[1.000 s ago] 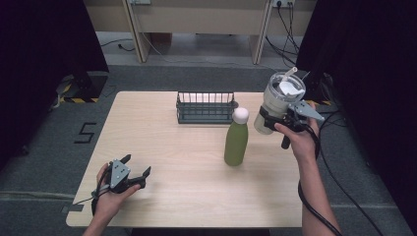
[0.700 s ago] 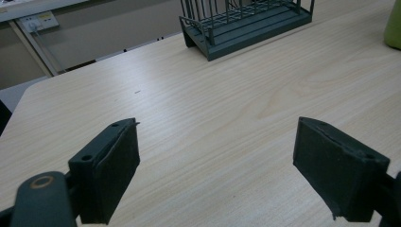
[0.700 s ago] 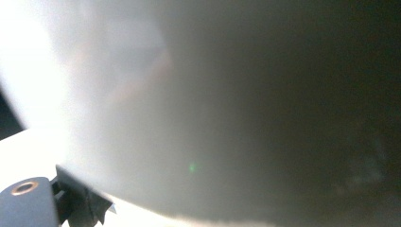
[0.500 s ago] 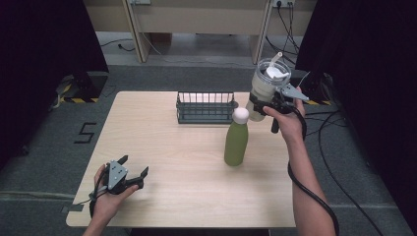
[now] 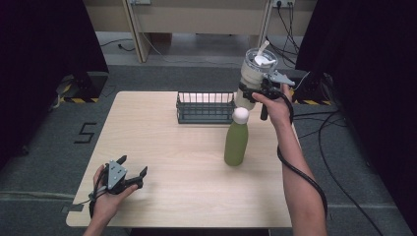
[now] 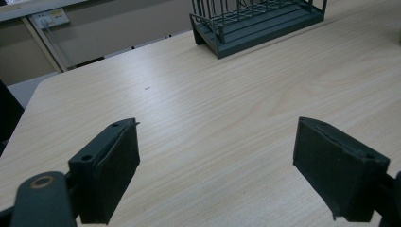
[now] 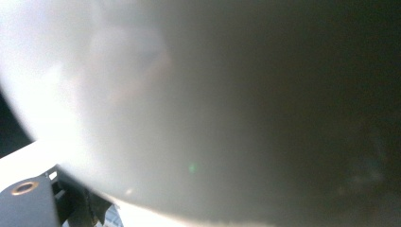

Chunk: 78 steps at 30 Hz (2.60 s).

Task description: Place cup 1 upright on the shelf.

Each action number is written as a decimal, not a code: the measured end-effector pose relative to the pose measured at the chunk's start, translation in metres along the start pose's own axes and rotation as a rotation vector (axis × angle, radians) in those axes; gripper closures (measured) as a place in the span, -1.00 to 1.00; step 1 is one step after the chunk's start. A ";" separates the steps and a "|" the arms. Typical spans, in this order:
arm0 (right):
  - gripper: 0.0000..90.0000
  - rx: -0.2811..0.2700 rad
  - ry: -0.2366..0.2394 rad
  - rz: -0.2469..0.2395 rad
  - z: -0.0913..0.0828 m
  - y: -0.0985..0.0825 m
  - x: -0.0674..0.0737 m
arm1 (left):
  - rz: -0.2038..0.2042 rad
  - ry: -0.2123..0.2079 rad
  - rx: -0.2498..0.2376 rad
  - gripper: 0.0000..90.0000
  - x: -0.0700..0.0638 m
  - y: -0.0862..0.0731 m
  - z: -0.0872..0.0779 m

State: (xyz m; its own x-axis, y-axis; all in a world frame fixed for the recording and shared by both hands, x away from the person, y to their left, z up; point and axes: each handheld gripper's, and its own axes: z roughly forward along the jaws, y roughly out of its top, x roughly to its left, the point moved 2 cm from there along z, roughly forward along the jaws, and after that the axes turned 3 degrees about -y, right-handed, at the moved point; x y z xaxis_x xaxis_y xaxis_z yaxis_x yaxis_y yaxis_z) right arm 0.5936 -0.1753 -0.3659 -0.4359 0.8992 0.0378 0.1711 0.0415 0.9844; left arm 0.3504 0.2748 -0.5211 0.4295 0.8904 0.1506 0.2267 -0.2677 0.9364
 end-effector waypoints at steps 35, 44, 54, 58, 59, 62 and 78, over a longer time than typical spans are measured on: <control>-0.78 0.066 0.111 -0.012 0.084 0.003 0.025 | 0.005 -0.012 -0.011 -0.68 -0.001 0.001 -0.001; -0.78 0.083 0.124 -0.020 0.090 -0.004 0.028 | 0.005 -0.014 -0.008 -0.68 -0.002 0.000 0.000; -0.78 0.099 0.141 -0.047 0.095 -0.010 0.032 | 0.006 -0.012 -0.006 -0.68 -0.002 0.000 0.000; -0.78 0.104 0.151 -0.049 0.096 -0.012 0.034 | 0.005 -0.018 -0.004 -0.68 -0.003 0.000 0.001; -0.78 0.105 0.153 -0.051 0.097 -0.013 0.035 | 0.005 -0.018 -0.004 -0.68 -0.003 0.000 0.001; -0.79 0.111 0.156 -0.049 0.099 -0.016 0.035 | 0.005 -0.017 -0.004 -0.68 -0.003 -0.001 0.001; -0.79 0.128 0.146 -0.027 0.104 -0.033 0.028 | 0.004 -0.020 0.004 -0.68 -0.004 -0.002 0.003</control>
State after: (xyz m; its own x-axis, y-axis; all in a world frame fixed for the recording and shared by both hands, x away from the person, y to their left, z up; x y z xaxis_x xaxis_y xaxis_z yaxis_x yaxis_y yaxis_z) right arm 0.6673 -0.1063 -0.4146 -0.5640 0.8245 0.0459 0.2646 0.1277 0.9559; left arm 0.3512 0.2709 -0.5241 0.4480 0.8817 0.1478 0.2281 -0.2726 0.9347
